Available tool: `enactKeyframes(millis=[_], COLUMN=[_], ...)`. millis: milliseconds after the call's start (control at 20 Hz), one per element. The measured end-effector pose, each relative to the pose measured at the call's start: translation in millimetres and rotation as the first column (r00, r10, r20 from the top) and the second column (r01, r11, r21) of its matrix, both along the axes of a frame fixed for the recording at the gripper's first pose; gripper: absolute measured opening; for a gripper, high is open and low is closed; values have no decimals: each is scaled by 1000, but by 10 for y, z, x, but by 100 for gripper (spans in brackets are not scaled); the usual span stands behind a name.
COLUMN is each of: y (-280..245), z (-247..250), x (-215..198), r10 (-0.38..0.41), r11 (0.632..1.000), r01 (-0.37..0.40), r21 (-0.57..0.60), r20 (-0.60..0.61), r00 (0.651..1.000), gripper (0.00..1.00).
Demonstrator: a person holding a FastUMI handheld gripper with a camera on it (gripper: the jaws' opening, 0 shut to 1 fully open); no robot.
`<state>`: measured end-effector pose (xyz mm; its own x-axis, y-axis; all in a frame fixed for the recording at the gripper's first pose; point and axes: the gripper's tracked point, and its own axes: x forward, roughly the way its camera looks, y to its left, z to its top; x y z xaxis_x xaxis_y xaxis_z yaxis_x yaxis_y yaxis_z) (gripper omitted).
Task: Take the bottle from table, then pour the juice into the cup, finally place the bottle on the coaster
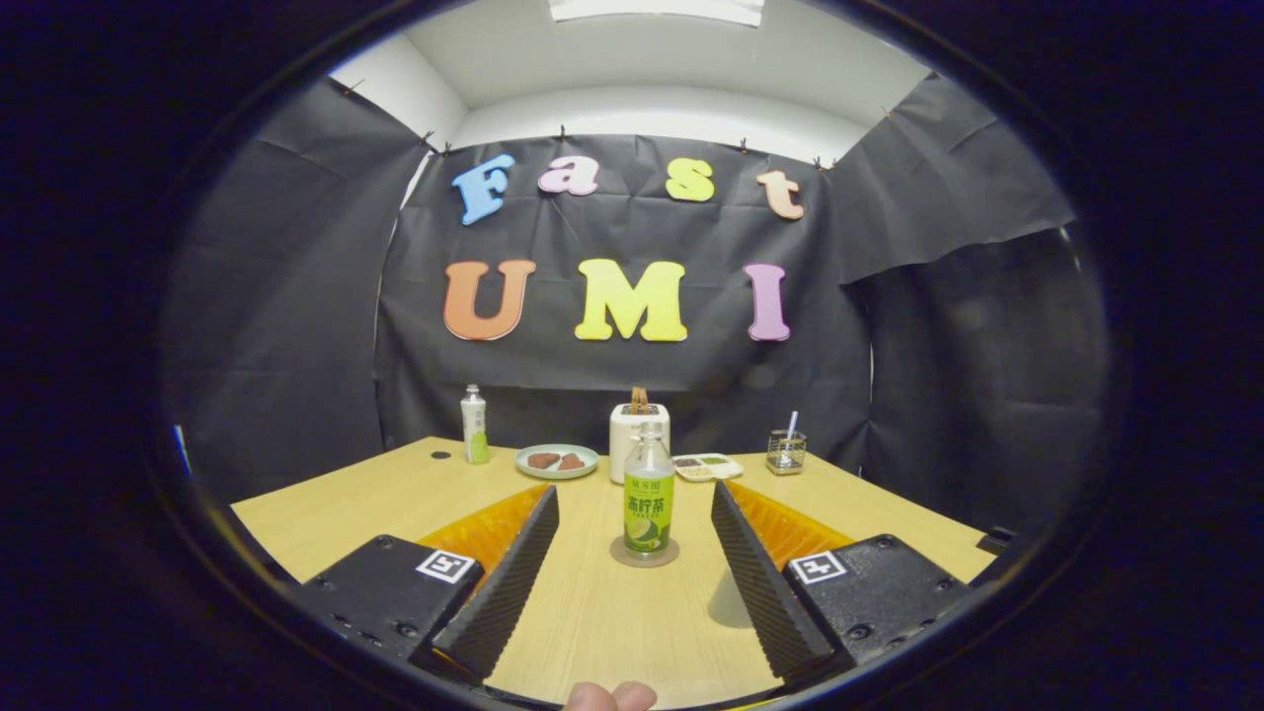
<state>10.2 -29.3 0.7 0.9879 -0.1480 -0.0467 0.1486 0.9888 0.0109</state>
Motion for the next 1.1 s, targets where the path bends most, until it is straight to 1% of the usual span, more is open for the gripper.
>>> enactKeyframes(millis=[100,350,550,750,1100], y=[44,-42,20,102,204], z=[-2,-137,-209,-280,-319], x=[-125,-340,-348,-328,-303], r10=[9,-25,-19,-15,-4], r11=[1000,999,999,1000,1000], r01=[-10,24,18,15,4], r21=[29,35,49,13,-4], r20=[29,29,30,16,-1], r00=[1000,999,999,1000,1000], gripper=[100,100,100,100,100])
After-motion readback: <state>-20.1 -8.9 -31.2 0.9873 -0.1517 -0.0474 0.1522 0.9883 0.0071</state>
